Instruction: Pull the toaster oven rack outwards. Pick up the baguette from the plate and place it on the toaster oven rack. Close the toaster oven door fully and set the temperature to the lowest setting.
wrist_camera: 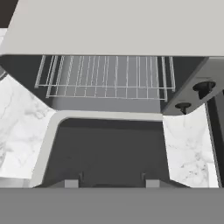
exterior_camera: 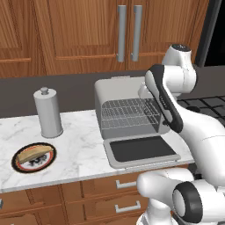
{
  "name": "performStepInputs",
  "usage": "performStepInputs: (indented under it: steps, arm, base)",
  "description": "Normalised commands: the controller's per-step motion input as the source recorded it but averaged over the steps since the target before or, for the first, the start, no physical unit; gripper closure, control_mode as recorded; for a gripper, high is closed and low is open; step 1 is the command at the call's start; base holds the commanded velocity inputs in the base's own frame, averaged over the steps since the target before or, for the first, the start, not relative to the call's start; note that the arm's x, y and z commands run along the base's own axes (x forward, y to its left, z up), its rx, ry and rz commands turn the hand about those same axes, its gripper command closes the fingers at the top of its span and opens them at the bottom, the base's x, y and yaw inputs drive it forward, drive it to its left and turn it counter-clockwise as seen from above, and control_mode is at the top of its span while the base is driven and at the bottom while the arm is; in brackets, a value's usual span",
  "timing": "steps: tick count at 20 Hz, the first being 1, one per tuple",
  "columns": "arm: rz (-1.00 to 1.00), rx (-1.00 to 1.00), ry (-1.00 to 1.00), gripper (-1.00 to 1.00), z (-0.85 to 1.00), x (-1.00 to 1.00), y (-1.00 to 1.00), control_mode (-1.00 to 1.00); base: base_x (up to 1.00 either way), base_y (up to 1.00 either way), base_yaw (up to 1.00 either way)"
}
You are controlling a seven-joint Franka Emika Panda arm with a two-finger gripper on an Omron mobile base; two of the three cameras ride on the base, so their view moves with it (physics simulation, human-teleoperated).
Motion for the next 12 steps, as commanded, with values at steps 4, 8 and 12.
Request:
performStepInputs:
  steps: [4,8,12]
  arm:
    - [0.0,-0.02,-0.15,-1.0,-0.02,-0.51,0.07,-1.0]
    - [-0.11,0.14,-0.17,-1.0,-0.02,-0.99,0.0,-1.0]
    - [-0.21,0.19,-0.24,-1.0,0.0,-0.67,-0.02,-1.0]
  base:
    - [0.0,0.0,0.0]
    - [0.0,0.0,0.0]
    - [0.0,0.0,0.0]
